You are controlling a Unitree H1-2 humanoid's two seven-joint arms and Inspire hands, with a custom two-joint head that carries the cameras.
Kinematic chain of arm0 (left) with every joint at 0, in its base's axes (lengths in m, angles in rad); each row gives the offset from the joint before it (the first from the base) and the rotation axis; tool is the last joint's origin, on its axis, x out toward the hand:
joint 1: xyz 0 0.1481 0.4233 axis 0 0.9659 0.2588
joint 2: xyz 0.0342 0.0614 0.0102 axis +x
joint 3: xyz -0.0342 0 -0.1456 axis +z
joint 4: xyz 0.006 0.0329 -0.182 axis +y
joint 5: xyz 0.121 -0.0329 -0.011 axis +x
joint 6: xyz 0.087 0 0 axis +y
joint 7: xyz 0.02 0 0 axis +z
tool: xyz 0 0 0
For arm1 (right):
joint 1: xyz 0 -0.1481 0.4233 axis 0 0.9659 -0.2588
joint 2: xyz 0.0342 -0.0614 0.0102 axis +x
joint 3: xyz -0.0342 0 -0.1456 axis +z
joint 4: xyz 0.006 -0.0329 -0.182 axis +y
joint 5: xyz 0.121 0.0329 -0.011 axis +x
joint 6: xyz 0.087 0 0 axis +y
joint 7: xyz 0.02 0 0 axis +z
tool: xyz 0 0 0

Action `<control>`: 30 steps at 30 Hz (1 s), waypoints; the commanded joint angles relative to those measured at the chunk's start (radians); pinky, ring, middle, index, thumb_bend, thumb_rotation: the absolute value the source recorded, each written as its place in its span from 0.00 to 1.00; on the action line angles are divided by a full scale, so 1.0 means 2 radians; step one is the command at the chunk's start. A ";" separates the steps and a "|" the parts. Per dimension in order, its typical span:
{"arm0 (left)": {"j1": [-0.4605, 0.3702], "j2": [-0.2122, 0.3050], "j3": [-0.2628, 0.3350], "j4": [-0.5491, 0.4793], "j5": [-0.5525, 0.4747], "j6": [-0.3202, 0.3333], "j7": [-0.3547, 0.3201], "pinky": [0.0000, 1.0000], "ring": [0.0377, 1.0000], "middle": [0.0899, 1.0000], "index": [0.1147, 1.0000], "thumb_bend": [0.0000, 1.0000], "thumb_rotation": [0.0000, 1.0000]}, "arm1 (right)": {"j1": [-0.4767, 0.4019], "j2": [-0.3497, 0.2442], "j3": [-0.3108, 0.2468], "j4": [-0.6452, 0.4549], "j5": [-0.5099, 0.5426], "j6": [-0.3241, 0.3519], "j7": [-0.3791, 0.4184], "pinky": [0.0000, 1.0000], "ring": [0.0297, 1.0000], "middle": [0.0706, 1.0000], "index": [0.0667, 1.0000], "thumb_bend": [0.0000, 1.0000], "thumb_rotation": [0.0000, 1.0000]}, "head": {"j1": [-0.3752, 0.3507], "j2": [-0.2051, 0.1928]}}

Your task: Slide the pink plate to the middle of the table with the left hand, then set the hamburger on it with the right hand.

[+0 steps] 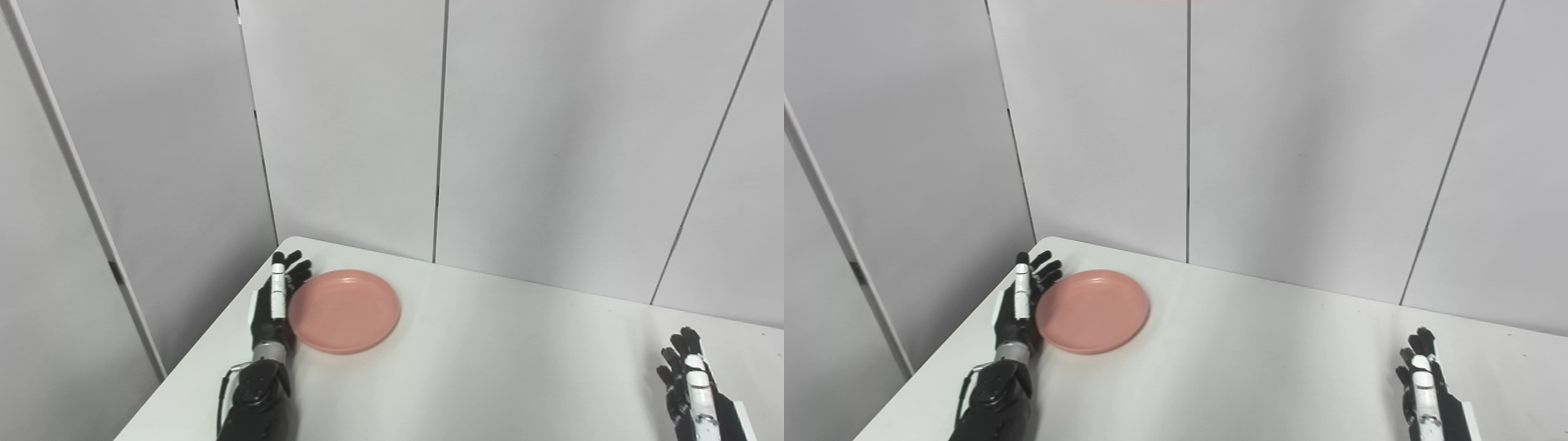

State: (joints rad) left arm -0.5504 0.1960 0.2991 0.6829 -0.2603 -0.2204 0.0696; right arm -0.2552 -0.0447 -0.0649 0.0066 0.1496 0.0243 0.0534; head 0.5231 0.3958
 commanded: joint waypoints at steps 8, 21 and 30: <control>-0.011 -0.022 0.002 0.011 -0.043 0.013 -0.040 0.80 0.79 0.76 0.75 0.88 1.00 | -0.012 0.001 0.000 -0.022 0.006 0.000 0.003 1.00 1.00 1.00 1.00 0.35 0.95 | -0.007 0.002; -0.004 -0.058 -0.018 0.022 -0.041 -0.005 -0.058 0.80 0.80 0.77 0.76 0.84 0.98 | -0.013 0.008 0.000 -0.007 -0.011 -0.012 -0.013 1.00 1.00 0.99 1.00 0.33 0.89 | -0.044 0.003; 0.001 -0.088 -0.043 0.025 -0.018 -0.002 -0.049 0.86 0.86 0.82 0.79 0.77 0.98 | -0.016 0.011 -0.004 0.002 -0.001 0.004 -0.018 1.00 1.00 0.98 1.00 0.39 0.84 | -0.066 0.009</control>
State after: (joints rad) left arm -0.5786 0.0487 0.2271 0.6951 -0.3113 -0.2379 -0.0333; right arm -0.2546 -0.0267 -0.0707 0.0256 0.1420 0.0357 0.0171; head 0.3898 0.4126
